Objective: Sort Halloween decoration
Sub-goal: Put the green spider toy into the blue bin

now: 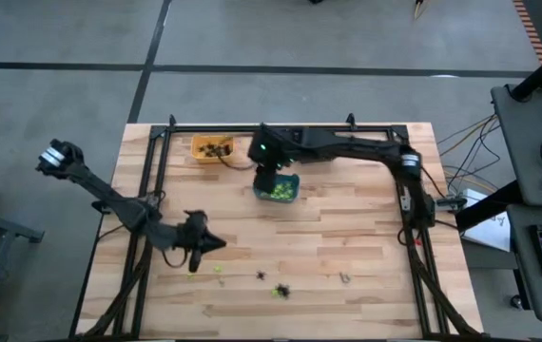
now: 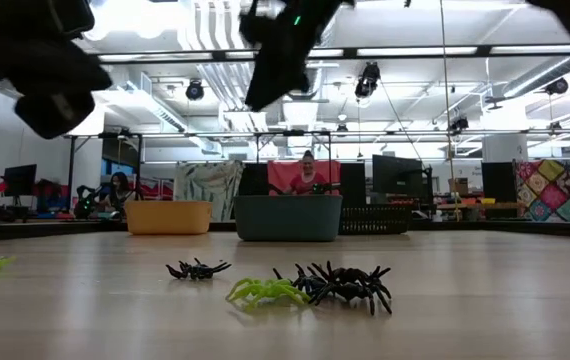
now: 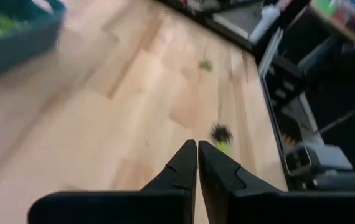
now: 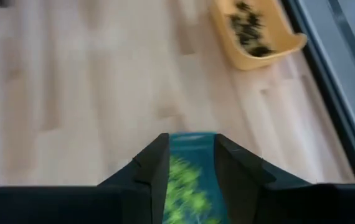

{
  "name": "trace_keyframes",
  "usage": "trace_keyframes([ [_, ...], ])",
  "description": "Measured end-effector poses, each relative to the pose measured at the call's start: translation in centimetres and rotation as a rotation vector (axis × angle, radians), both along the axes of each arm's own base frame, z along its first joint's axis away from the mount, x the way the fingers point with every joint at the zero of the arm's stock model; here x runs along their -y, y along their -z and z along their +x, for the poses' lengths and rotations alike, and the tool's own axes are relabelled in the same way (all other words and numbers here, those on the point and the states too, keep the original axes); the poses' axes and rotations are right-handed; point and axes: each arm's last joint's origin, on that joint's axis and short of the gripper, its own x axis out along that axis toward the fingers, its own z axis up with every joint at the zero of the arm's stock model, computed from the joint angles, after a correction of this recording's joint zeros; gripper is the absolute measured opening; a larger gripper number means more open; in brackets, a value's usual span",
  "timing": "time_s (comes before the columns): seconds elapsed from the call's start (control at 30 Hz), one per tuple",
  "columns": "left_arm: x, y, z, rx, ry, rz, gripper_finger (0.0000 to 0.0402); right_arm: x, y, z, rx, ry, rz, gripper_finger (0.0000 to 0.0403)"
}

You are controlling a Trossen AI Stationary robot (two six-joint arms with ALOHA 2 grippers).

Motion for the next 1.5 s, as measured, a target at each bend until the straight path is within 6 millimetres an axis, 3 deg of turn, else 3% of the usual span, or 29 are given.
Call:
trace_keyframes([
  [0.13, 2.0, 0.0, 0.8, -0.133, 0.013, 0.002, 0.0, -3.7, -1.4, -2.4, 0.032, -0.061, 0.009, 0.0105],
  [0.3, 4.4, -0.1, 1.8, -0.38, 0.011, 0.076, 0.0, -7.8, -1.6, -5.4, 0.086, -0.118, 0.037, 0.0095],
  [0.57, 8.8, 1.4, 2.7, -0.685, 0.19, 0.408, 0.0, -13.0, 0.0, -9.0, 0.173, -0.208, 0.098, 0.0092],
  [0.7, 10.0, 2.5, 2.8, -0.782, 0.212, 0.518, 0.0, -14.7, 0.9, -10.2, 0.195, -0.238, 0.128, 0.0092],
  [0.93, 10.7, 4.2, 3.1, -0.85, 0.26, 0.616, 0.0029, -15.8, 2.3, -10.7, 0.201, -0.252, 0.148, 0.0089],
  [1.23, 10.4, 4.4, 3.1, -0.812, 0.226, 0.677, 0.0085, -15.8, 3.1, -10.4, 0.201, -0.229, 0.132, 0.0089],
  [1.5, 10.0, 5.0, 2.9, -0.811, 0.219, 0.691, 0.0091, -15.8, 3.1, -10.2, 0.215, -0.234, 0.13, 0.009],
])
